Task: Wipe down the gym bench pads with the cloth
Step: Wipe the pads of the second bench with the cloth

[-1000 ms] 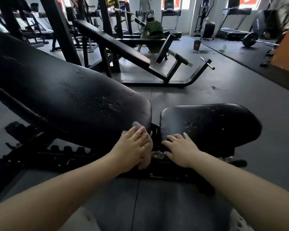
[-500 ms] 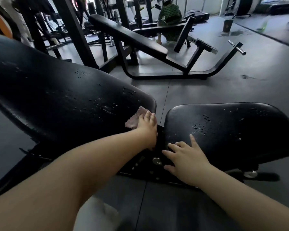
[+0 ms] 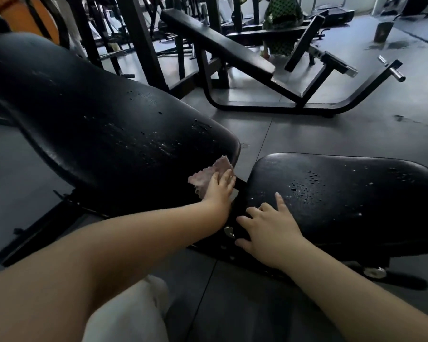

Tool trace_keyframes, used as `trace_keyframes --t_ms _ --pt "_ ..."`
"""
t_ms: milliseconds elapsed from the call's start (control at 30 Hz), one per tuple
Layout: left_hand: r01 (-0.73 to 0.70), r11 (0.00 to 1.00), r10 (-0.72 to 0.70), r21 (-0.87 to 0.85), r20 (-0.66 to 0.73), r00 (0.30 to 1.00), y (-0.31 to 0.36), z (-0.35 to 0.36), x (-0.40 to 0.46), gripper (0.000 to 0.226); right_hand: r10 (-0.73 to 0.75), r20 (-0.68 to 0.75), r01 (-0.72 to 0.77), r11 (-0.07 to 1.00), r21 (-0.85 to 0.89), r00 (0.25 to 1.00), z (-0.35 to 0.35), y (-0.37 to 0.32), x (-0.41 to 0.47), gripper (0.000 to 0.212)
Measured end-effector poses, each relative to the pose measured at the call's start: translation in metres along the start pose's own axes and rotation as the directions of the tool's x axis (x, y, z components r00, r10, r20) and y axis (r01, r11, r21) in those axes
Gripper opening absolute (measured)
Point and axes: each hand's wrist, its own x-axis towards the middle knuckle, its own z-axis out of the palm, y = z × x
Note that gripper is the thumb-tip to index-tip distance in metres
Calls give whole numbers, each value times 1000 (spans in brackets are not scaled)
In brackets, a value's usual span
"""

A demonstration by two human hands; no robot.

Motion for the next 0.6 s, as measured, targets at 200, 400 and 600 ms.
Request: trace_keyframes --t_ms 200,400,600 --pt "-4 993 -10 -115 -124 992 8 36 -67 66 -35 -42 35 999 0 999 5 4 -7 57" --pt "19 984 -69 -175 -286 956 5 51 -88 57 -79 -88 80 997 10 993 9 8 -9 54" --pt "91 980 -113 -177 -117 987 8 17 -35 66 -82 -101 84 996 22 992 9 8 -12 49"
